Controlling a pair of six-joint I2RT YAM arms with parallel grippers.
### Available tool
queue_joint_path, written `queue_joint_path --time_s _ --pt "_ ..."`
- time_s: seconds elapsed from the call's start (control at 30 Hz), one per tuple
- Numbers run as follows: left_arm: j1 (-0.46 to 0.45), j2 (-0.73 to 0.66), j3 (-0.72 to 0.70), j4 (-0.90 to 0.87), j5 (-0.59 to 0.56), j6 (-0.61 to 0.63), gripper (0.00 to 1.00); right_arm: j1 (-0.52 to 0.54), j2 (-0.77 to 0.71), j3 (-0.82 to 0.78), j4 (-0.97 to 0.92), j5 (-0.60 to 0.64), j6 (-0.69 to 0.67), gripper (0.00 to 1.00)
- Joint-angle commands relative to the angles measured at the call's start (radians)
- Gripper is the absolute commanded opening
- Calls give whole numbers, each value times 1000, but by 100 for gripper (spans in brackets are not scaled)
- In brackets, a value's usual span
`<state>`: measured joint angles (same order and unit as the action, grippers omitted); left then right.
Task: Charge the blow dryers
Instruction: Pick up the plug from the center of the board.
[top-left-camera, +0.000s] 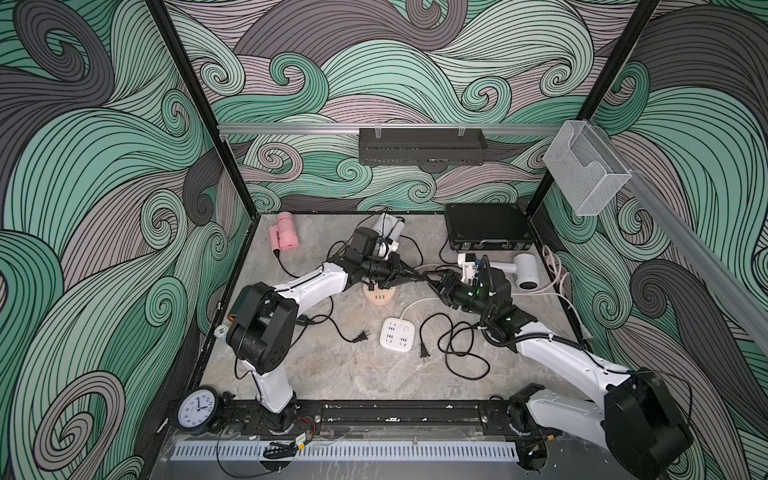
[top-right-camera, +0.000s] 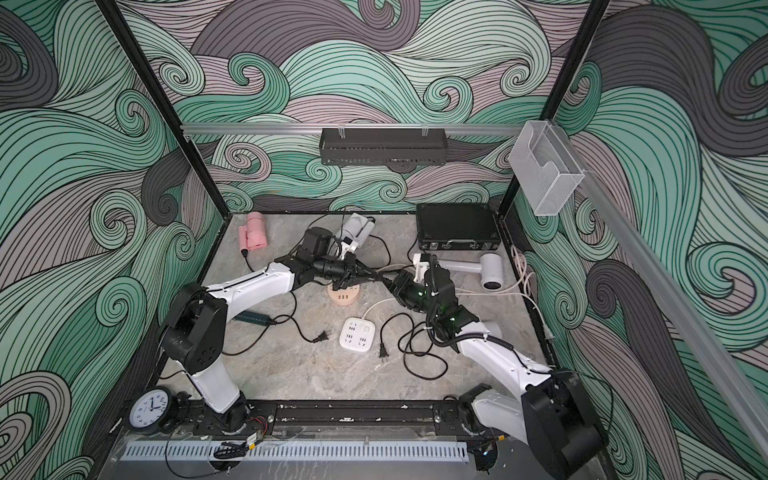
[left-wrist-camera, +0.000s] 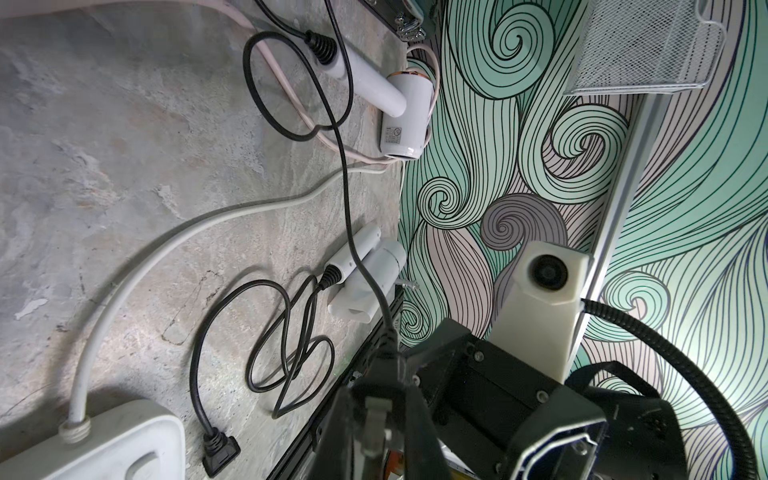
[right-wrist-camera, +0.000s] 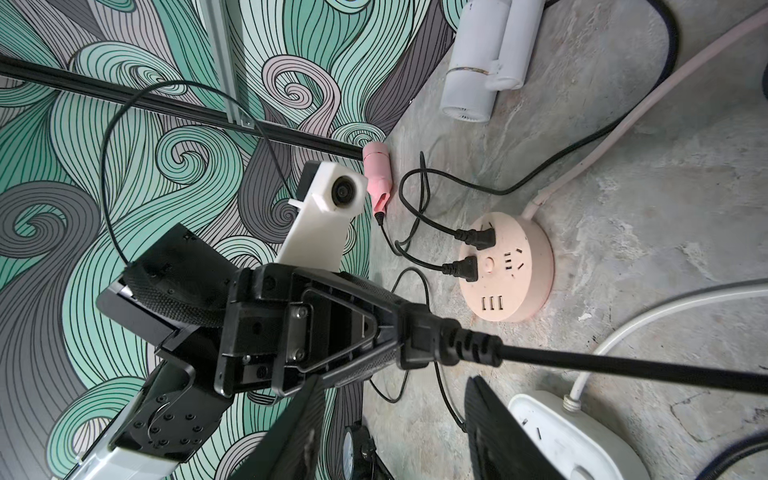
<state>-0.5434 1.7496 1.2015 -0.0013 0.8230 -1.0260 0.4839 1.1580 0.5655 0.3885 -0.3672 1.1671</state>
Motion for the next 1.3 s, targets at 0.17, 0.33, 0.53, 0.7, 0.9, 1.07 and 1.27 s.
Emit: queue_joint_path --time_s 0.17,0.33,0.53,0.7,0.9,1.07,1.27 --pt "8 -30 1 39 -7 -18 3 -4 43 -1 43 0 55 55" --pt "7 -33 2 46 2 -23 3 -8 114 -18 167 1 104 55" --pt "3 -36 -8 44 4 -24 3 -11 163 10 228 -9 115 48" --pt "2 -39 -13 49 2 -28 3 -13 168 14 228 -8 113 41" --pt "2 -38 -16 58 7 -31 3 -19 179 4 274 -9 147 36" --pt "2 -34 -16 65 8 -37 3 -21 212 20 321 -24 171 28" --pt "2 -38 -20 67 7 -39 3 -21 212 20 316 -31 160 17"
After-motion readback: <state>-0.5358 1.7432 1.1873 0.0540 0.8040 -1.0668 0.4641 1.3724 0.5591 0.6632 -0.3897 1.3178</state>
